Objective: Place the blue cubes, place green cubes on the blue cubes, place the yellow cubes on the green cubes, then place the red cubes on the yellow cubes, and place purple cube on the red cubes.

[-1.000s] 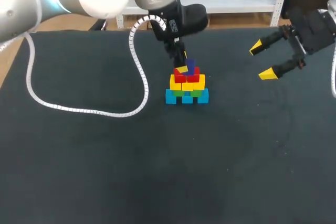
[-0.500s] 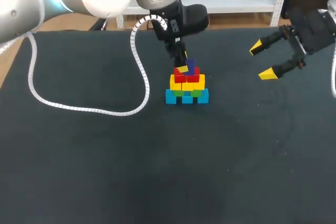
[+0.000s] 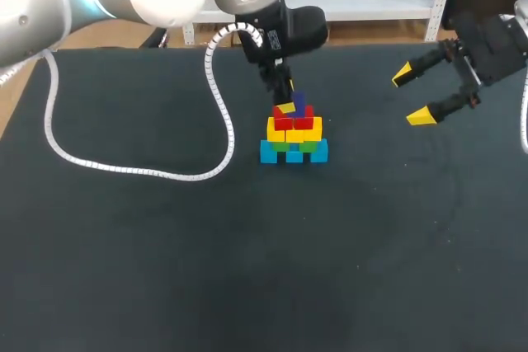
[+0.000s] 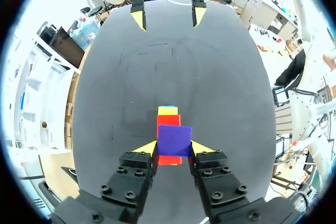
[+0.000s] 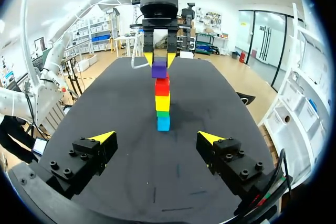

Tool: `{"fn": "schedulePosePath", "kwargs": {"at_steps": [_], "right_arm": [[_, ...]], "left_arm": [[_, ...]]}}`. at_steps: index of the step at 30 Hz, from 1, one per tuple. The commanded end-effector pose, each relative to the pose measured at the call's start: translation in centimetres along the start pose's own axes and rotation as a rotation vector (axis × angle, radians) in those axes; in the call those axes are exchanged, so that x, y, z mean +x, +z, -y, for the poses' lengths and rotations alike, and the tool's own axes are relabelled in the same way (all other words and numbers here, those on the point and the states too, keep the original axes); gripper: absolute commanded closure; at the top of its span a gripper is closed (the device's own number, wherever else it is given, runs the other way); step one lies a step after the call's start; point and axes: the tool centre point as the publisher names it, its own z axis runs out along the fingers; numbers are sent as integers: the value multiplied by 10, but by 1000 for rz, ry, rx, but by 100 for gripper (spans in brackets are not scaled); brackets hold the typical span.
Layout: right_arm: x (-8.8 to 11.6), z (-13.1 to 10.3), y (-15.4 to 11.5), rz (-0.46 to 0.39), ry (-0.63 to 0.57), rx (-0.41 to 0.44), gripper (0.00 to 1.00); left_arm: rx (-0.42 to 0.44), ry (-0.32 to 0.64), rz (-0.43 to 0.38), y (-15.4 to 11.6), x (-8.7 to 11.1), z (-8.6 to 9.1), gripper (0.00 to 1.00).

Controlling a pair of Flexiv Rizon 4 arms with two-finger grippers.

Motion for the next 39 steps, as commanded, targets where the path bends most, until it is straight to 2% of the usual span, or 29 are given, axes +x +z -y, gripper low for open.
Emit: {"fn": "schedulePosePath", "kwargs": {"at_steps": [1,3,4,7,17,20,30,32,39], "right_arm": [[0,1,0,2,-1,-1,0],[0,1,0,2,-1,-1,0],[0,1,0,2,-1,-1,0],[0,1,0,2,-1,-1,0],[0,1,0,2,-1,-1,0],[0,1,0,2,-1,-1,0],[0,1,0,2,-1,-1,0],[0,1,0,2,-1,-1,0],[0,1,0,2,-1,-1,0]], "left_arm": [[8,1,-7,-1,-1,-4,100],[10,2,-9,-1,-1,-4,95],[11,3,-11,-1,-1,-4,86],[15,4,-12,-1,-1,-4,76],[19,6,-13,0,-3,-5,65],[21,5,-14,0,-3,-5,57],[26,6,-13,1,-4,-7,43],[25,7,-12,2,-5,-7,35],[24,39,-2,2,-18,-10,27]]}}
